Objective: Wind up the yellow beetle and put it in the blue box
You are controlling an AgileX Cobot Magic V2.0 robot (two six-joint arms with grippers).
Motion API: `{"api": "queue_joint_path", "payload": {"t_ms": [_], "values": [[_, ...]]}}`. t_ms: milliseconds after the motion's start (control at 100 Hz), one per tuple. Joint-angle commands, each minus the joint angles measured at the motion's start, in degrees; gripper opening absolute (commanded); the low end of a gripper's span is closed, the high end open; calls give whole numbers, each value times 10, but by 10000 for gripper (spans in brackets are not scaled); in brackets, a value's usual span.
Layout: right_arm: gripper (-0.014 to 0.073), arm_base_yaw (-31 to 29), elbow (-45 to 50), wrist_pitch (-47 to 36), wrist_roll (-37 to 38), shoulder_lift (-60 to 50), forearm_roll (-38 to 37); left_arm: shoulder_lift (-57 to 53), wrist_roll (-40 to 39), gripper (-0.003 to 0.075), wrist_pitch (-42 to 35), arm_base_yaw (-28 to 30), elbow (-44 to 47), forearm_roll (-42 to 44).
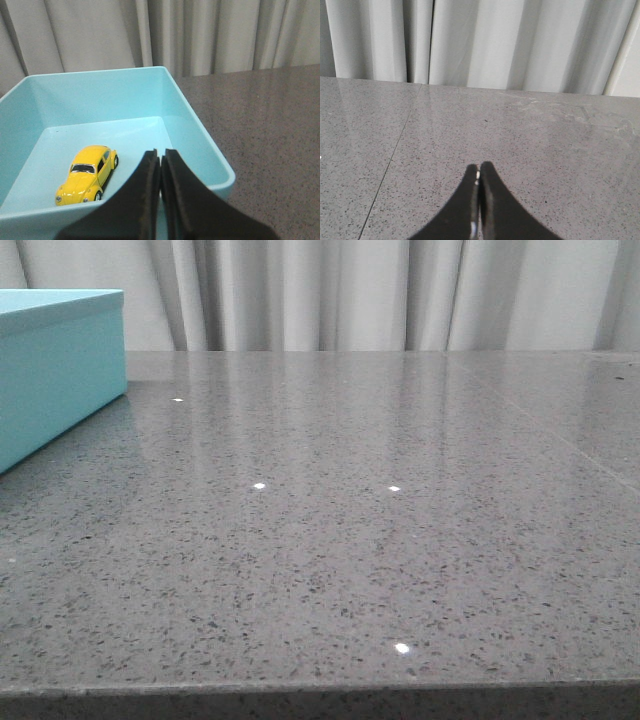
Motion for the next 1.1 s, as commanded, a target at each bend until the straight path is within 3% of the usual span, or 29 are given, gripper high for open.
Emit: {"api": "queue_joint_path", "payload": {"t_ms": [0, 270, 500, 700, 980, 1090], "values": [[-115, 2, -12, -17, 1, 5, -44, 1, -30, -20, -31, -19, -7, 41], [-115, 2, -12, -17, 1, 5, -44, -37, -347, -20, -41, -32, 38, 344], [-115, 2, -12, -17, 1, 5, -44, -96, -480, -20, -98, -32, 110, 474], [-115, 2, -12, -17, 1, 5, -45, -119, -483, -20, -159, -32, 153, 481], [-115, 2, -12, -17, 1, 5, -45, -119, -483, -20, -172, -32, 153, 502], [-115, 2, -12, -17, 1, 5, -45, -119, -483, -20, -172, -32, 153, 461]]}}
